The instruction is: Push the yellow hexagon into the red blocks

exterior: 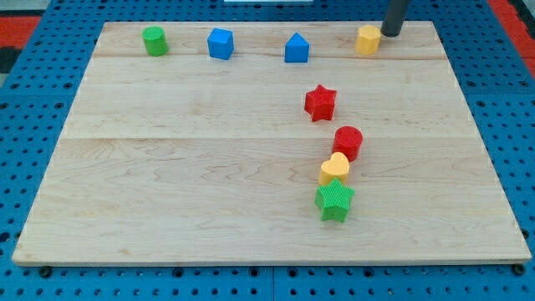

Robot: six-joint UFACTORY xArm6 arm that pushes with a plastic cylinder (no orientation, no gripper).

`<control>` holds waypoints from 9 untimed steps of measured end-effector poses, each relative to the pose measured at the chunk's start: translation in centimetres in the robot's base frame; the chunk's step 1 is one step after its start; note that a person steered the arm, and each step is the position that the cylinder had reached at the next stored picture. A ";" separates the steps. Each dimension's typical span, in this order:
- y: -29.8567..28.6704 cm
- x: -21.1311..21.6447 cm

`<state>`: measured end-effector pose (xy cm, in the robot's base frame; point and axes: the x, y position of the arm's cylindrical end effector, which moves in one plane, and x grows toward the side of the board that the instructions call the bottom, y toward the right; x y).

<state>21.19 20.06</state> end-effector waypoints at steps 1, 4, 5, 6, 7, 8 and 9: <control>-1.0 1.1; -4.2 2.0; -9.1 5.7; -11.9 11.3; -11.9 14.1; -12.8 19.3; -16.1 22.2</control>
